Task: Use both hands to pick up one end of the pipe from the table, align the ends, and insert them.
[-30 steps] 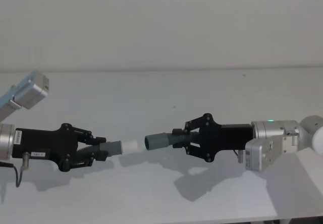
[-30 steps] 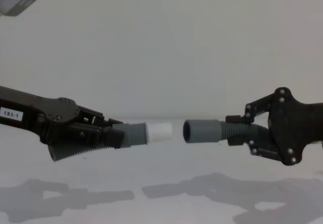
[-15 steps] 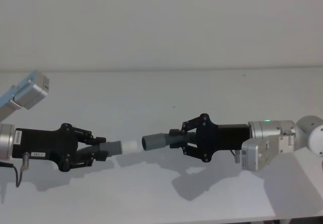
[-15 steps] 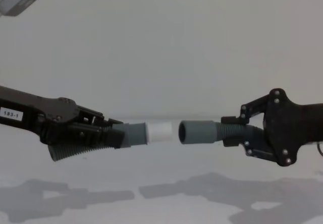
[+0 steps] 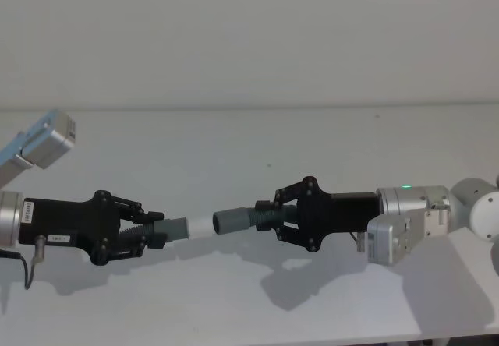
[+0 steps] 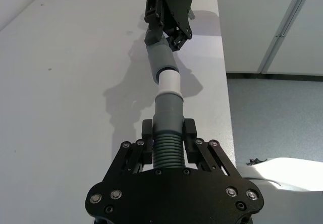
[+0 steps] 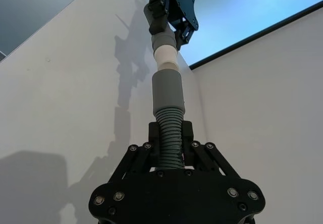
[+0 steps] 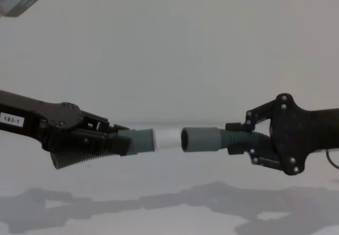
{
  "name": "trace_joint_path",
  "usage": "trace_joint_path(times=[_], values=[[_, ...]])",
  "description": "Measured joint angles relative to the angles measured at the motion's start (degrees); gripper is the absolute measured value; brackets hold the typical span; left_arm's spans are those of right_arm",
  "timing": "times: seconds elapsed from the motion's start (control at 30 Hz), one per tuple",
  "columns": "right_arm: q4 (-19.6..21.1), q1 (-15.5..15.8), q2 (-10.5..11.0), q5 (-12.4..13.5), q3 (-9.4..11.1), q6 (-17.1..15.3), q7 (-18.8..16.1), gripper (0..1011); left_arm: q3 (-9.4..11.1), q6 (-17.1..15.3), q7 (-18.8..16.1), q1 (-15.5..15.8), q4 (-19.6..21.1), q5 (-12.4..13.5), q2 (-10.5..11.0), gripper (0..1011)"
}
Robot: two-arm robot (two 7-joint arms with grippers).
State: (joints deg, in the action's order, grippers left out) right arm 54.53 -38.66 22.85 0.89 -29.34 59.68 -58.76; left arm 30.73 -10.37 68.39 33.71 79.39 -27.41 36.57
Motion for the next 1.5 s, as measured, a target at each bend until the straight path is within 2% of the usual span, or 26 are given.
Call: trace_joint_path(times=[0.8,1.5], values=[[0.3,-0.2,-0.4,0.8,-1.2,-0.1,1.0,224,0.0,0.0,0.0,0.0,0.0,0.0,0.0,325],[3.1,0.9,1.1,2.3,-2.1,-1.4,1.3,225,0.0,0.0,0.0,0.0,0.0,0.0,0.0,327]])
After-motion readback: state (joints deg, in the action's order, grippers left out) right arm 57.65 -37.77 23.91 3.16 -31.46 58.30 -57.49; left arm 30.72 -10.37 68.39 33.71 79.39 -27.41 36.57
